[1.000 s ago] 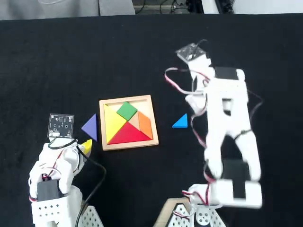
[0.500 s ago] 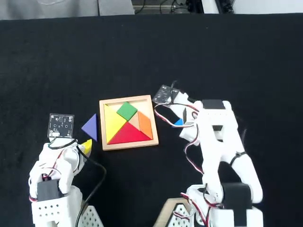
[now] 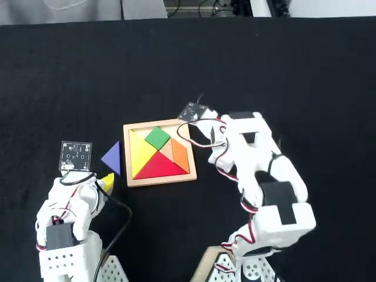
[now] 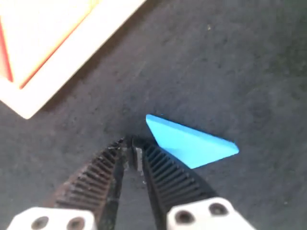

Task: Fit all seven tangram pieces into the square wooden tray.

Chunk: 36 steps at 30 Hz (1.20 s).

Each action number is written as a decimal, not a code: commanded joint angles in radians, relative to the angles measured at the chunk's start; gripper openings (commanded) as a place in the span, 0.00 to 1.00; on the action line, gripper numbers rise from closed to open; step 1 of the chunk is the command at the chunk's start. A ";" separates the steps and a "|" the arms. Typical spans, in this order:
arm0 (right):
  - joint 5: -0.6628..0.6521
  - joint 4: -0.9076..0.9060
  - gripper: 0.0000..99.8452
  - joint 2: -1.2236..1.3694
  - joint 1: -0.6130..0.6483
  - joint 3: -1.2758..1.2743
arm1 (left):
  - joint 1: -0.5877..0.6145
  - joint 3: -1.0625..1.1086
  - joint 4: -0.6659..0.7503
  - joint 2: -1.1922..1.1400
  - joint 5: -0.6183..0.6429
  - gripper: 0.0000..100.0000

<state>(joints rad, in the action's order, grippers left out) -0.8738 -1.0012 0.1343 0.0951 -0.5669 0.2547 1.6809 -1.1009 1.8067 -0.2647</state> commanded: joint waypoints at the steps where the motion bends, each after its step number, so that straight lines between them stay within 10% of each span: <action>1: 0.014 0.015 0.01 0.021 0.014 0.116 | 0.002 0.019 0.017 0.006 0.005 0.29; 26: 0.101 -0.057 0.01 -0.220 0.009 0.206 | 0.002 0.019 0.017 0.006 0.005 0.29; 36: -0.203 -0.364 0.01 -0.272 -0.006 0.297 | 0.002 0.019 0.017 0.006 0.005 0.29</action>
<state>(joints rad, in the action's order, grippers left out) -0.9904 -1.2543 -0.0836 0.0951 -0.3583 0.2547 1.6809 -1.1009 1.8067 -0.2647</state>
